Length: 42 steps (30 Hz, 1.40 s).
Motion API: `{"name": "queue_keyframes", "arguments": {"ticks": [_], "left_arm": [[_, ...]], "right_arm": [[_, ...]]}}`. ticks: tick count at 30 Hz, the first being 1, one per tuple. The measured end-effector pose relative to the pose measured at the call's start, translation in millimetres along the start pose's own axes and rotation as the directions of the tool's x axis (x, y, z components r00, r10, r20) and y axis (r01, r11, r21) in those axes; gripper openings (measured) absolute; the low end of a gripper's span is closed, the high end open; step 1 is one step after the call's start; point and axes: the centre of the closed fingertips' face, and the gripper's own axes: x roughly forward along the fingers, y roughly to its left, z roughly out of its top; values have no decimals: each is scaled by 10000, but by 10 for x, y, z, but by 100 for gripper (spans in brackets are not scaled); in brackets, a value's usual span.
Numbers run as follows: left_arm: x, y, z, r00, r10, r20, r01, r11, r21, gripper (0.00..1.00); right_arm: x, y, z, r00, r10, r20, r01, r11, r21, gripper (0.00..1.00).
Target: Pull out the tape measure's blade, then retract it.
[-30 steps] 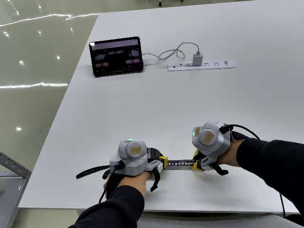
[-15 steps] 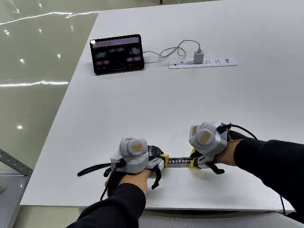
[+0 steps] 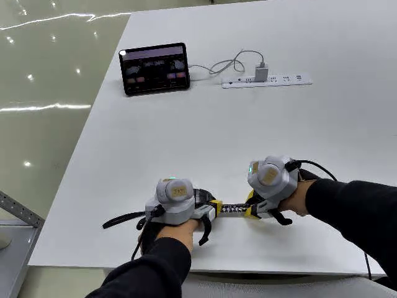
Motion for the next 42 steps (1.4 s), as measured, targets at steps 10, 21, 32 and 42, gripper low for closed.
{"name": "queue_keyframes", "arguments": {"ticks": [10,21,32,42], "left_arm": [[-3,-17,-3,10000,-26,-19,26,10000,19,61],[-1,-16,3,10000,-22,3,22,10000,70,60],[-3,-12,8,10000,-19,17,18,10000,42,60],[2,-13,7,10000,-24,28,24,10000,73,60]], "right_arm": [[32,8,44,10000,-68,44,69,9996,-273,11],[64,14,101,9998,-39,199,49,9987,-506,11],[120,25,152,9995,30,301,-23,9997,-260,11],[157,34,219,9990,75,448,-63,9996,-266,11]]}}
